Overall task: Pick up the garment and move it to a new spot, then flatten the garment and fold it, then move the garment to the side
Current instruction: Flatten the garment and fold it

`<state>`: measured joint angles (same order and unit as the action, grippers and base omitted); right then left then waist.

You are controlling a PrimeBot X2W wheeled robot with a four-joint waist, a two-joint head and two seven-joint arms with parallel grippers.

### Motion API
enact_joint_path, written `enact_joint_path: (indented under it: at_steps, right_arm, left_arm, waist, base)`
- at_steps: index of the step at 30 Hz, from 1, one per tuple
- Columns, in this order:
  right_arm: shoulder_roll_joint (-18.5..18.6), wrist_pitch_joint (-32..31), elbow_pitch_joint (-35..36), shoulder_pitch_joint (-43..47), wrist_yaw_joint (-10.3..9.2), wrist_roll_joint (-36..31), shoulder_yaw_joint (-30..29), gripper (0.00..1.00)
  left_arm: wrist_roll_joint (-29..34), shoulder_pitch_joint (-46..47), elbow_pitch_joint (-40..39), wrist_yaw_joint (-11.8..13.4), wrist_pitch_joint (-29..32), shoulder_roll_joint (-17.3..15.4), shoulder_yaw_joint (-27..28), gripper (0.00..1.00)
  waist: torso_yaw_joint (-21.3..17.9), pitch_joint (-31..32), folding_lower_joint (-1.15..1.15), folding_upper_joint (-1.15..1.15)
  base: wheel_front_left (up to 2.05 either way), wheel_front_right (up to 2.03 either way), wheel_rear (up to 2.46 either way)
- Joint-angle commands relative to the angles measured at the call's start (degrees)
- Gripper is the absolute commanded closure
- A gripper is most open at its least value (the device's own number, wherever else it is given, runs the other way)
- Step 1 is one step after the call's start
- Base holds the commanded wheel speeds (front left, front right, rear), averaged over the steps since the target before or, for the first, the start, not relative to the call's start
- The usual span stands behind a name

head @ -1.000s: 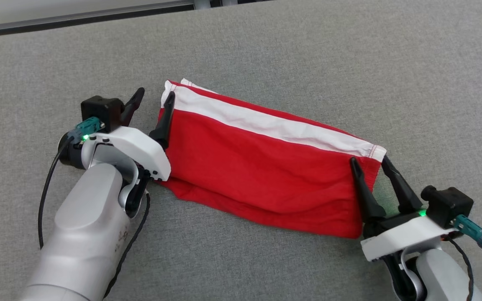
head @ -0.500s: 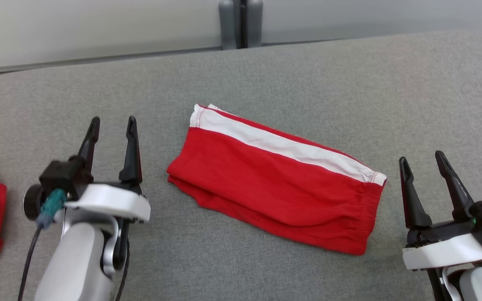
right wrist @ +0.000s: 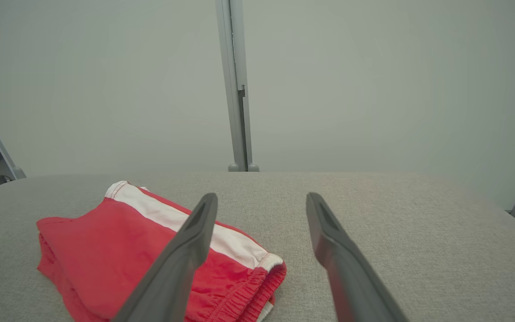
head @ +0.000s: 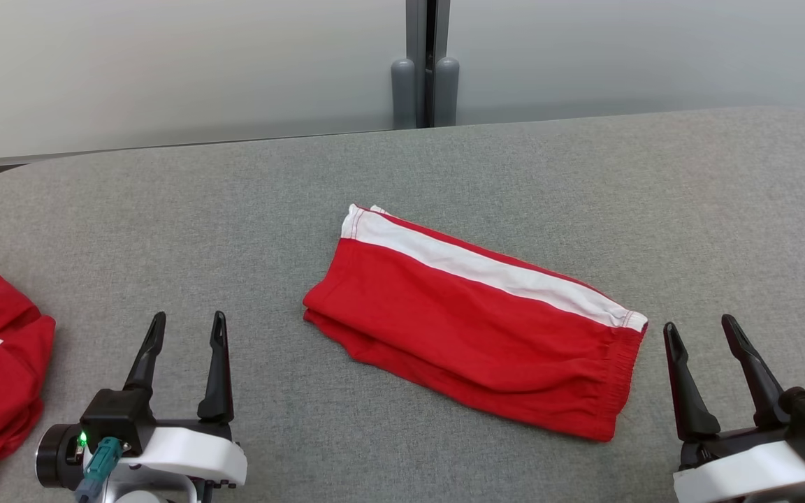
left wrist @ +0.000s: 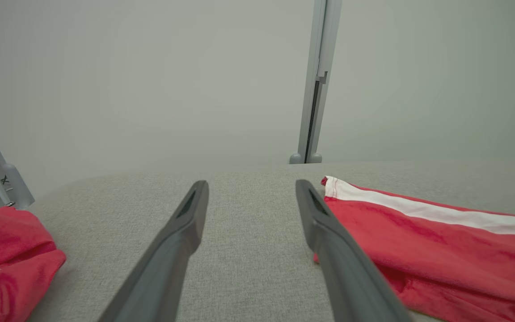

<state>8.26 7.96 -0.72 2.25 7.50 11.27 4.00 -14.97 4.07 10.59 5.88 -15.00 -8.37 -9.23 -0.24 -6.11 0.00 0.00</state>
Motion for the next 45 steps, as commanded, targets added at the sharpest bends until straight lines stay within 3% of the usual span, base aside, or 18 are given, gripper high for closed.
enact_joint_path:
  at_steps: [1, 15, 21, 28, 35, 37, 40, 45]
  right_arm:
    - [-0.1, -0.3, 0.6, 0.6, -0.02, 0.2, -0.4, 0.0]
    - [-0.7, -0.8, 1.2, 1.4, -0.02, 0.2, -0.8, 0.0]
    - [-0.9, -0.8, 1.9, 0.1, -0.02, 0.1, -0.9, 0.0]
    - [-0.6, -0.3, 1.2, -2.2, -0.02, 0.5, 0.8, 0.0]
    - [-0.8, 0.6, -0.6, -3.4, -0.02, 1.3, 1.0, 0.0]
    - [-0.8, 0.8, -0.9, -3.5, -0.02, 1.2, 0.8, 0.0]
    - [-0.8, 0.9, -1.0, -3.7, -0.02, 1.1, 0.3, 0.0]
    - [-0.8, 1.0, -0.8, -3.8, -0.02, 0.7, -0.1, 0.0]
  left_arm:
    - [0.3, -0.4, -0.1, 0.1, -0.2, -0.4, 0.0, 0.0]
    - [0.0, 1.0, 0.4, 0.1, 0.7, -0.6, -1.2, 0.0]
    - [0.3, 7.4, 3.3, -3.0, 3.1, -0.1, -4.2, 0.0]
    - [-1.1, 19.0, 17.4, -8.4, 10.9, 1.7, -8.6, 0.0]
    - [-4.2, 26.6, 35.2, -10.2, 17.3, 3.3, -9.1, 0.0]
    - [-4.7, 27.1, 37.8, -10.5, 18.3, 3.8, -9.5, 0.53]
    - [-5.2, 27.6, 40.2, -10.7, 18.3, 4.2, -10.1, 1.0]
    - [-4.8, 28.3, 40.9, -10.5, 16.0, 4.4, -11.2, 1.0]
  waist:
    - [0.0, 0.1, 0.0, 0.0]
    - [0.2, 0.5, 0.0, 0.0]
    - [0.3, -1.6, 0.0, 0.0]
    - [-2.2, -5.3, 0.0, 0.0]
    - [-4.8, -7.2, 0.0, 0.0]
    - [-4.9, -7.2, 0.0, 0.0]
    - [-4.7, -7.3, 0.0, 0.0]
    - [-3.4, -7.0, 0.0, 0.0]
  base:
    - [0.0, 0.0, 0.0]
    - [0.0, 0.0, 0.0]
    - [0.0, 0.0, 0.0]
    - [0.0, 0.0, 0.0]
    - [0.0, 0.0, 0.0]
    - [0.0, 0.0, 0.0]
    - [0.0, 0.0, 0.0]
    - [0.0, 0.0, 0.0]
